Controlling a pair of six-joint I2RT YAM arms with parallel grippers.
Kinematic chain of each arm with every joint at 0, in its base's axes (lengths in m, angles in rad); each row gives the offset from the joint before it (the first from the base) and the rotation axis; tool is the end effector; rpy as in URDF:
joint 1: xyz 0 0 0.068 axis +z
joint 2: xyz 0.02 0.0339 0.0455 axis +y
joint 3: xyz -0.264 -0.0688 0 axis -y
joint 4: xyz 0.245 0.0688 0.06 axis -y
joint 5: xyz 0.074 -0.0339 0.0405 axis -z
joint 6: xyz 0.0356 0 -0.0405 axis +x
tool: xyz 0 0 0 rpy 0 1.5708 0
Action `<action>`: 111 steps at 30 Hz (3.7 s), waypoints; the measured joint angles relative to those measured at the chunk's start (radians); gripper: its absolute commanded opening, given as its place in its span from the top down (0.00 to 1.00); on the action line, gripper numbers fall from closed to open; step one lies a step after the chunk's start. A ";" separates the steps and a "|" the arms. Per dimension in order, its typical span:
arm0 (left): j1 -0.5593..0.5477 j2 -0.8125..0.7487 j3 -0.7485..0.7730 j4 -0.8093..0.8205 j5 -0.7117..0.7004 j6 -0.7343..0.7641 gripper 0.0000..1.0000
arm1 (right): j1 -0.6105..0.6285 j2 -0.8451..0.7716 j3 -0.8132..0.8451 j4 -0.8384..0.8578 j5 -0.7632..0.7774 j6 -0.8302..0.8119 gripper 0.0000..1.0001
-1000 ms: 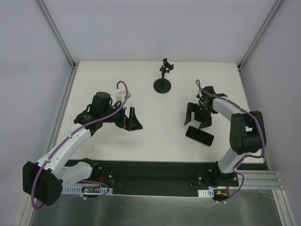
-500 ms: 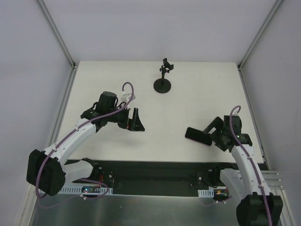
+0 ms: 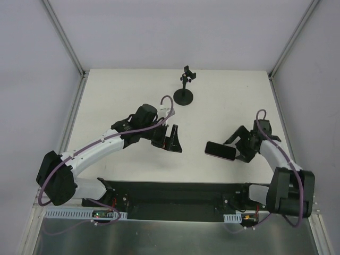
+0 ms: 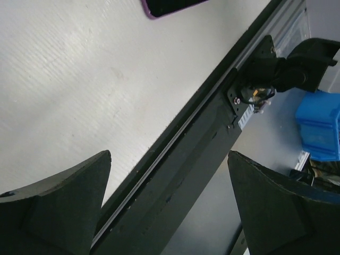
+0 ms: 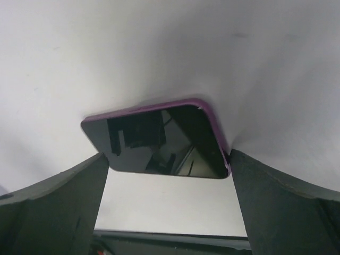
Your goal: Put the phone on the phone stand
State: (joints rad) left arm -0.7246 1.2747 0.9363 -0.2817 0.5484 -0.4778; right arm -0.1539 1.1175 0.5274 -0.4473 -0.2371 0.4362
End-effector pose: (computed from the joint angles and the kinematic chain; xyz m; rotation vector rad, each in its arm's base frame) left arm 0.1966 -0.1988 0.2806 0.6291 2.2984 -1.2337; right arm 0.1955 -0.0219 0.1708 0.6796 2.5291 0.4093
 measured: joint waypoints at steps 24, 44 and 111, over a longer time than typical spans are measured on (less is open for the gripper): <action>-0.138 0.748 0.760 -0.122 -0.153 0.684 0.01 | 0.209 -0.617 0.146 -0.286 0.229 -0.047 0.00; -0.219 1.256 1.383 -0.561 -0.158 1.096 0.01 | 0.208 -0.908 0.241 -0.504 0.195 -0.050 0.00; -0.288 0.972 0.844 -0.197 -0.368 0.672 1.00 | 0.206 -0.896 0.140 -0.533 0.170 0.005 0.00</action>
State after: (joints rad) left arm -1.0126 2.2471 1.7802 -0.4786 0.1802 0.1944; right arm 0.0521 0.2214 0.6670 -0.9802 -0.0673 0.4412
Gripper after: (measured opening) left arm 0.666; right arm 0.995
